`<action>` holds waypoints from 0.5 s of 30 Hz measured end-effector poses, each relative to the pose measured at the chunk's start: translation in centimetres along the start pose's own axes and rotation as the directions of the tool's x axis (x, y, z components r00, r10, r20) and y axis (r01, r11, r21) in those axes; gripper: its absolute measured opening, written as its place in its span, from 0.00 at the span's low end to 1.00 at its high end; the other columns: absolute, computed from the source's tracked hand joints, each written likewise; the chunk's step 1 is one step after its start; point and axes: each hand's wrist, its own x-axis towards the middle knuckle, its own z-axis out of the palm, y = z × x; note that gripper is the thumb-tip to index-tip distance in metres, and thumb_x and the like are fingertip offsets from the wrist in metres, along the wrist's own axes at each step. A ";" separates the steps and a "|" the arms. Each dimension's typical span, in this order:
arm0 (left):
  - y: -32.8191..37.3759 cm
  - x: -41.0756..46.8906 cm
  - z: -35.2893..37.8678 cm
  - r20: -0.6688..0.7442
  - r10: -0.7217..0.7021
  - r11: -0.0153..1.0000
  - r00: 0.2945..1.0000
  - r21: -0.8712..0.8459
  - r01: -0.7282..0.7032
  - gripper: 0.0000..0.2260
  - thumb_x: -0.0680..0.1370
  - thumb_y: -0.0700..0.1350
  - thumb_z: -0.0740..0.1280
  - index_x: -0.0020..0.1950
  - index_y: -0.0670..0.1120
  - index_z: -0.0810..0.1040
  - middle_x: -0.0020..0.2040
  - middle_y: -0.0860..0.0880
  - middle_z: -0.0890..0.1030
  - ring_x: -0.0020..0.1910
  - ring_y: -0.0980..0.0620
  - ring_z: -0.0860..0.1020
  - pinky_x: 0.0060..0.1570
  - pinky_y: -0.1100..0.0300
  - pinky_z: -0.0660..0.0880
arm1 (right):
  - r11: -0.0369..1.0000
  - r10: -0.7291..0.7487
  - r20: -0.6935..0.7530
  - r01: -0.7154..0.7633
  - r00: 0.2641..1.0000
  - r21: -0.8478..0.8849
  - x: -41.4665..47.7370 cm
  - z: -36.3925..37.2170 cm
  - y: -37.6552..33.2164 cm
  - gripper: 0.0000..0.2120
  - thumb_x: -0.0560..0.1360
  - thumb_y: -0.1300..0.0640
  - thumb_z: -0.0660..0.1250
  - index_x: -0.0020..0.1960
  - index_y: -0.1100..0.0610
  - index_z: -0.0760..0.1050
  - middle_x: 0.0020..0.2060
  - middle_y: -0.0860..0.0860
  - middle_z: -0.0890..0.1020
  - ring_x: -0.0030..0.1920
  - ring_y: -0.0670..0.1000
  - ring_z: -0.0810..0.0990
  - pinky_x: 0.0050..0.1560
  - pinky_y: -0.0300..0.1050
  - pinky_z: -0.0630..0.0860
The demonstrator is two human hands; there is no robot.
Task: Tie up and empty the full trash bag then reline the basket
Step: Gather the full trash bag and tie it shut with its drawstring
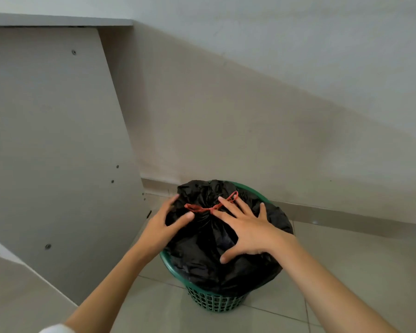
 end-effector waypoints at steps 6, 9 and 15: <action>0.3 -0.4 2.2 0.399 0.118 0.869 0.909 0.401 -0.289 0.46 0.59 0.65 0.75 0.73 0.62 0.59 0.71 0.62 0.57 0.68 0.63 0.59 0.69 0.62 0.59 | 0.990 0.065 -0.310 -0.023 0.949 0.136 1.2 0.3 1.7 0.27 0.74 0.51 0.68 0.71 0.41 0.64 0.75 0.40 0.57 0.74 0.49 0.60 0.68 0.55 0.65; -0.1 0.3 3.0 0.373 0.226 0.750 0.900 0.522 -0.405 0.32 0.65 0.68 0.65 0.65 0.54 0.75 0.69 0.56 0.65 0.64 0.58 0.68 0.64 0.63 0.64 | 0.952 0.109 -0.389 0.016 0.915 0.306 1.4 0.0 2.3 0.19 0.76 0.56 0.66 0.65 0.43 0.73 0.70 0.42 0.70 0.70 0.49 0.68 0.69 0.52 0.66; -0.1 3.2 3.6 0.145 0.204 0.885 0.968 0.395 -0.245 0.09 0.75 0.50 0.69 0.47 0.46 0.84 0.38 0.48 0.83 0.37 0.52 0.79 0.40 0.54 0.72 | 0.814 0.123 -0.220 0.029 0.968 0.580 -1.8 -1.9 3.3 0.27 0.65 0.33 0.69 0.61 0.34 0.66 0.69 0.41 0.69 0.72 0.45 0.62 0.73 0.57 0.55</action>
